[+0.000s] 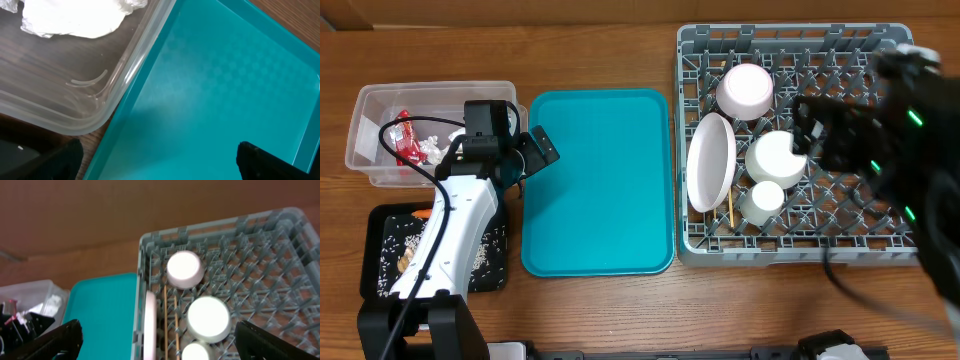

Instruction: Sort waste into correct bins and load items into the dishwasher

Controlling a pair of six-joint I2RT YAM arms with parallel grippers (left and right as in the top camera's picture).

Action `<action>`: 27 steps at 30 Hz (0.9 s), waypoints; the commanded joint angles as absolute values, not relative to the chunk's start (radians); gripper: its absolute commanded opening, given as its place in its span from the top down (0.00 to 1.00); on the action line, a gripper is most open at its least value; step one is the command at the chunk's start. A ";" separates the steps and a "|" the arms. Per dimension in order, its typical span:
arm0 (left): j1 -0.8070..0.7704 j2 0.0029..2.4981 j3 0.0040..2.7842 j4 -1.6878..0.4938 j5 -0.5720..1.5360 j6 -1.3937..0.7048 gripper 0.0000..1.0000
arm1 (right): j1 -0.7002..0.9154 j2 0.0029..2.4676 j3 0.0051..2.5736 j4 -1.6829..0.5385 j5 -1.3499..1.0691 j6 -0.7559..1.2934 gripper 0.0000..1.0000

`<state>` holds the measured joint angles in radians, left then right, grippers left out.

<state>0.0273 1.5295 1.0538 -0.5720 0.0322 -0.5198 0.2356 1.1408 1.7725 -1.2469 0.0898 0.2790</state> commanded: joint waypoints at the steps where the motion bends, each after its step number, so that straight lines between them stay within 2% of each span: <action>1: 0.023 1.534 1.076 -0.572 0.019 -0.501 0.00 | 0.234 1.021 1.773 -1.228 0.208 0.255 0.00; 7: 0.023 1.534 1.076 -0.572 0.019 -0.501 0.00 | 0.229 0.789 1.715 -1.274 0.224 0.251 0.00; 13: 0.023 1.534 1.076 -0.572 0.019 -0.501 0.00 | 0.123 0.529 1.478 -1.196 0.191 0.267 0.00; 22: 0.023 1.534 1.076 -0.572 0.019 -0.501 0.00 | 0.016 0.168 0.924 -0.847 0.147 0.273 0.00; 27: 0.023 1.534 1.076 -0.572 0.018 -0.501 0.00 | -0.006 0.015 0.623 -0.601 0.136 0.402 0.00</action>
